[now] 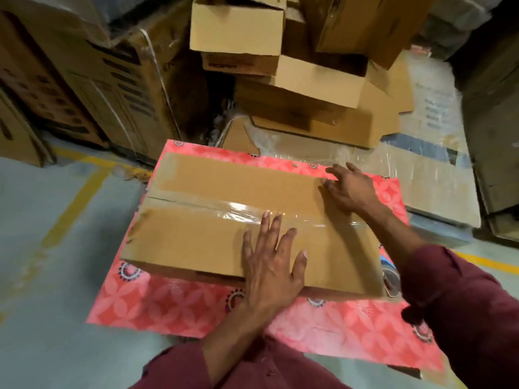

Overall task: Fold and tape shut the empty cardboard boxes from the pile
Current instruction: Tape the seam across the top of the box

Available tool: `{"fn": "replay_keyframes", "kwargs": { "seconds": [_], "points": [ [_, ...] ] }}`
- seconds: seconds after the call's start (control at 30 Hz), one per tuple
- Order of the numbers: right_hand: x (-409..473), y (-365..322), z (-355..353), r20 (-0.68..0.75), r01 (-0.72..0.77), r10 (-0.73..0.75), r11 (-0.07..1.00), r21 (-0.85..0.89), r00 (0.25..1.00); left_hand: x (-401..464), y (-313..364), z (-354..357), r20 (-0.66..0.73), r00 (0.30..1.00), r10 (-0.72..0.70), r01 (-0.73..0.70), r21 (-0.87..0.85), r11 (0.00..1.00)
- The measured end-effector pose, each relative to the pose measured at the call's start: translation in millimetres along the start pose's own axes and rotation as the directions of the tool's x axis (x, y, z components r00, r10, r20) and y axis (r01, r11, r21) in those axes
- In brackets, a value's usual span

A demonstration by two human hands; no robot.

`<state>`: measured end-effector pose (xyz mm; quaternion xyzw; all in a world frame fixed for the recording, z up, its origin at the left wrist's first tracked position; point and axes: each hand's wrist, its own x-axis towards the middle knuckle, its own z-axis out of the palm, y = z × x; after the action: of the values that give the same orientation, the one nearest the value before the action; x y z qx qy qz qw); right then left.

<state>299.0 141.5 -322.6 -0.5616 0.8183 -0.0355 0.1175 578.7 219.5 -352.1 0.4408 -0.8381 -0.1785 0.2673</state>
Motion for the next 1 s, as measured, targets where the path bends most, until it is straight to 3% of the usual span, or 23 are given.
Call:
{"fn": "replay_keyframes", "kwargs": {
  "seconds": [0.1, 0.2, 0.3, 0.4, 0.5, 0.6, 0.73, 0.83, 0.9, 1.0],
  "points": [
    [-2, 47, -7, 0.103, 0.04, -0.05, 0.994, 0.101, 0.993, -14, 23, 31, 0.037, 0.999, -0.011, 0.005, 0.146, 0.989],
    [-19, 65, 0, 0.037, 0.115, -0.125, 0.972, 0.206, 0.991, -15, 21, 43, -0.038, 0.999, -0.02, 0.028, 0.209, 0.978],
    [-36, 74, 7, -0.017, 0.085, -0.083, 0.975, 0.206, 0.996, 2, -4, 33, -0.129, 0.99, 0.052, -0.028, 0.181, 0.983],
    [-49, 77, 13, 0.017, 0.037, -0.041, 0.982, 0.185, 0.999, 28, -51, 14, -0.137, 0.982, 0.131, -0.085, 0.302, 0.949],
    [-62, 73, 19, 0.035, 0.017, -0.028, 0.962, 0.273, 0.999, 62, -89, -3, -0.135, 0.991, -0.01, 0.063, 0.394, 0.917],
    [-84, 65, 26, 0.021, -0.041, 0.036, 0.945, 0.326, 0.999, 97, -100, -8, -0.042, 0.983, -0.18, 0.183, 0.379, 0.907],
    [-112, 64, 31, 0.021, -0.125, 0.124, 0.951, 0.282, 0.992, 140, -86, -7, 0.107, 0.985, -0.136, 0.082, 0.403, 0.911],
    [-128, 70, 35, 0.177, -0.077, -0.008, 0.88, 0.47, 0.984, 149, -62, 4, 0.093, 0.986, -0.141, 0.097, 0.369, 0.924],
    [-137, 87, 40, 0.271, -0.126, -0.042, 0.809, 0.573, 0.962, 138, -37, 16, 0.047, 0.991, -0.124, 0.106, 0.283, 0.953],
    [-142, 143, 55, 0.182, -0.176, 0.097, 0.852, 0.493, 0.978, 109, 2, 39, 0.026, 0.997, -0.076, 0.071, 0.164, 0.984]
  ]
}}
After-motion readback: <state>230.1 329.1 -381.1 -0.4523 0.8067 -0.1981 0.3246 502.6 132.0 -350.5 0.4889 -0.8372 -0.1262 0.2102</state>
